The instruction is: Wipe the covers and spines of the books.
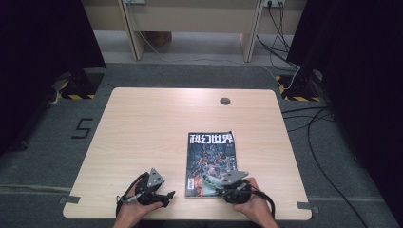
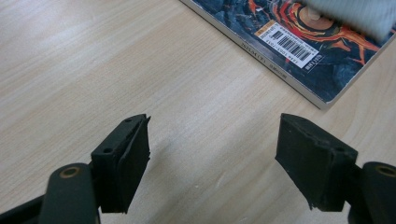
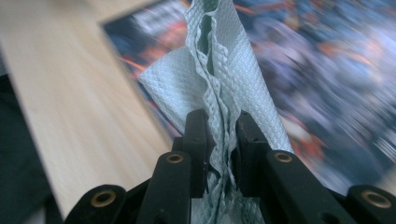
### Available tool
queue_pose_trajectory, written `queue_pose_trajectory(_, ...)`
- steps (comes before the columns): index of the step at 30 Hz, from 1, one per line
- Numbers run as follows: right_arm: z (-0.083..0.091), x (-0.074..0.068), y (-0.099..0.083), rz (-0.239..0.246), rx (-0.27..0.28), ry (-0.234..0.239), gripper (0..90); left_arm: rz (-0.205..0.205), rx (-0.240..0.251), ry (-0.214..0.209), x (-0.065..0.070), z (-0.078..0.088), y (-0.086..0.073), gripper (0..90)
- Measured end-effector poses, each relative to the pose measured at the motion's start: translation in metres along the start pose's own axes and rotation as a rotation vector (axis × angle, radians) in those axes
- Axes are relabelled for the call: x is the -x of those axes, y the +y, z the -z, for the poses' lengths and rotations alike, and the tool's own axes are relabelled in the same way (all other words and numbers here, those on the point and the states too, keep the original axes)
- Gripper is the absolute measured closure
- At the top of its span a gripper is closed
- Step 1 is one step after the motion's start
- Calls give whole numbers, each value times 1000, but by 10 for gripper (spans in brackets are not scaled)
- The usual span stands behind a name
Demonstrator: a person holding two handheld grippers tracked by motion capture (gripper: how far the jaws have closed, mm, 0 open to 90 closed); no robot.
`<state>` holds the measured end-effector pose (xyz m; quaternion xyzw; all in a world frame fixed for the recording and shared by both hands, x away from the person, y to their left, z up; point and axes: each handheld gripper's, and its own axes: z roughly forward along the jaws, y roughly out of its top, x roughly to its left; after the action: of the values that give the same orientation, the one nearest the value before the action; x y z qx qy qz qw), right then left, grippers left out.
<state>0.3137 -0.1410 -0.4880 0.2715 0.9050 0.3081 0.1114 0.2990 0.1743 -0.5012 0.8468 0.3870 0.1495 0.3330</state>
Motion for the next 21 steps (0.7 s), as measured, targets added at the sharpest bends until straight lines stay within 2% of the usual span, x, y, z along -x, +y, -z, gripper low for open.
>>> queue_pose_trajectory(2, 8, 12, -11, -38, 6, -21, 788, -1, -3, 1, 0, -1, 0, 250)
queue_pose_trajectory(3, 8, 12, -11, -38, 6, -21, 788, -1, -3, 1, 0, -1, 0, 250)
queue_pose_trajectory(4, 16, 20, -21, -65, 3, -55, 789, -2, -6, 3, 0, -1, 0, 250)
queue_pose_trajectory(8, 19, 24, -25, -83, 8, -65, 788, -2, -4, 1, 1, -1, 0, 250)
queue_pose_trajectory(9, 18, 23, -24, -72, 7, -72, 786, -2, -5, 1, 1, -1, 0, 250)
queue_pose_trajectory(10, 17, 18, -21, -41, -12, -95, 775, -2, -4, 0, 1, -1, 0, 250)
queue_pose_trajectory(14, 13, 11, -16, -18, -5, -83, 771, -3, -5, -1, 1, -2, 0, 250)
queue_pose_trajectory(16, 6, 2, -9, 10, 2, -57, 771, -6, -8, -5, 1, -2, 1, 250)
queue_pose_trajectory(18, 5, -2, -7, 14, 3, -46, 771, -6, -9, -5, 1, -2, 1, 250)
queue_pose_trajectory(20, -2, -16, 1, 55, 12, -7, 772, -6, -8, -3, 1, -1, 0, 250)
queue_pose_trajectory(21, -4, -18, 3, 71, 14, -5, 773, -5, -6, -3, 1, -1, 0, 250)
